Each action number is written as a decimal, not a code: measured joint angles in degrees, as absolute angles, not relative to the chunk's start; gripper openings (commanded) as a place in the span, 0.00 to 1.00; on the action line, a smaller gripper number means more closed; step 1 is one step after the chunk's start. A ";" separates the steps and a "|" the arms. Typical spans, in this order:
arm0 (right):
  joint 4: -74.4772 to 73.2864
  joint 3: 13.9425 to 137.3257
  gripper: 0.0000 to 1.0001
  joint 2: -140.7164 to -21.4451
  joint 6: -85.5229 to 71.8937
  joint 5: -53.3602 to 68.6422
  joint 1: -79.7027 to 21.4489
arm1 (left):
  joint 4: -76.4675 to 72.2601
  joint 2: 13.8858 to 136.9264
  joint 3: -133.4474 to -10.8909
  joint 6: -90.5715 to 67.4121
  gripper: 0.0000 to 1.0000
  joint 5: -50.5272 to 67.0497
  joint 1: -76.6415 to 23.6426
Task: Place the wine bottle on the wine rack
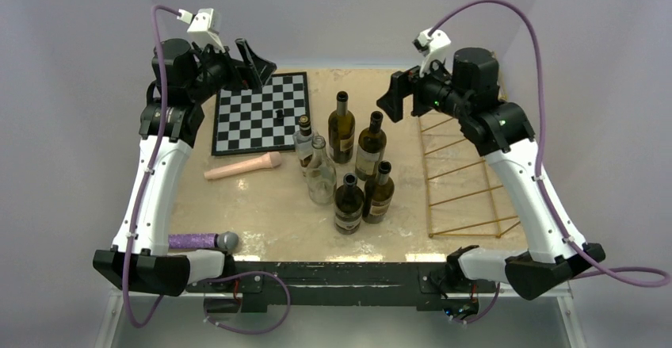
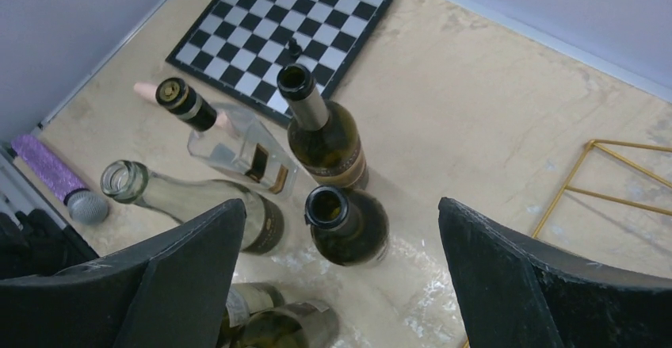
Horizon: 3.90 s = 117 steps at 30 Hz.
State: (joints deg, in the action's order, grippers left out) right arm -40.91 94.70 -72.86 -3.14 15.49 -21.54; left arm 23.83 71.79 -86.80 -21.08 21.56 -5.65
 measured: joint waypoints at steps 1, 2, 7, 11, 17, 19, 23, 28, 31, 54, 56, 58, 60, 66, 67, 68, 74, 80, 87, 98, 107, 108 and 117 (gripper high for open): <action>-40.03 93.49 0.89 -72.86 -3.11 14.66 -22.76 | 24.23 72.49 -87.13 -20.82 0.99 22.41 -5.65; -39.13 92.20 0.85 -72.90 -3.14 14.02 -23.86 | 24.49 72.84 -87.15 -20.62 0.99 22.76 -5.65; -37.28 88.97 0.79 -75.59 -3.92 10.76 -27.64 | 26.09 73.63 -87.15 -20.27 0.99 23.27 -5.63; -35.99 86.96 0.77 -78.13 -4.10 7.75 -30.28 | 26.17 73.60 -86.91 -20.18 0.99 22.74 -5.63; -34.65 85.80 0.64 -79.99 -5.63 3.97 -31.94 | 26.68 73.69 -85.14 -20.75 0.99 21.56 -5.63; -34.15 84.93 0.62 -80.03 -6.24 2.98 -31.99 | 26.81 73.78 -85.03 -21.02 0.99 21.39 -5.63; -33.26 82.48 0.59 -80.01 -6.83 0.49 -32.47 | 26.96 73.82 -85.03 -21.47 0.99 20.97 -5.63; -32.34 78.24 0.40 -79.99 -6.76 -2.02 -33.91 | 27.14 73.82 -84.73 -21.54 0.99 20.71 -5.63; -31.57 77.10 0.21 -79.99 -6.31 -3.51 -34.57 | 27.33 73.84 -84.47 -21.54 0.99 20.38 -5.63; -35.73 90.89 0.00 -81.80 -4.56 -12.08 -30.44 | 27.49 73.93 -84.42 -21.50 0.99 21.58 -5.63; -35.11 91.72 0.00 -81.80 -4.97 -11.53 -27.83 | 27.49 73.89 -84.42 -21.45 0.99 21.71 -5.63; -35.14 92.29 0.00 -82.02 -5.56 -10.55 -24.53 | 27.49 73.76 -84.36 -21.45 0.99 21.71 -5.63; -35.20 93.03 0.00 -82.70 -6.02 -9.93 -21.76 | 27.46 73.45 -84.05 -21.45 0.99 21.69 -5.63; -33.82 96.36 0.00 -88.16 -10.15 -5.91 -12.36 | 27.97 72.31 -83.48 -21.45 0.99 21.65 -5.63; -33.74 97.08 0.00 -89.30 -10.85 -5.23 -10.98 | 27.97 72.18 -83.48 -21.45 0.99 21.61 -5.63; -33.74 97.82 0.00 -90.28 -11.38 -4.78 -10.09 | 27.99 72.03 -83.48 -21.45 0.99 21.58 -5.63; -31.86 102.61 0.00 -97.21 -14.39 -3.03 -4.95 | 28.23 71.55 -83.48 -21.45 0.99 21.02 -5.63; -32.16 107.55 0.00 -101.69 -16.10 -1.91 -1.54 | 28.95 71.05 -83.46 -21.43 0.99 20.25 -5.63; -31.77 113.36 0.00 -105.16 -17.17 -1.85 0.38 | 29.23 70.94 -83.46 -21.43 0.99 19.46 -5.63; -33.04 117.43 0.00 -110.96 -17.69 0.84 4.49 | 30.11 70.89 -82.28 -21.50 0.99 18.90 -5.63; -34.30 118.83 0.00 -113.62 -17.37 2.72 5.39 | 30.65 70.85 -81.73 -21.71 0.99 18.79 -5.63; -34.54 119.33 0.00 -114.08 -17.34 2.79 5.39 | 30.83 70.85 -81.73 -21.71 0.99 18.72 -5.63; -36.45 124.09 0.00 -118.74 -17.39 4.29 6.22 | 31.14 70.78 -81.73 -21.71 0.99 17.67 -5.63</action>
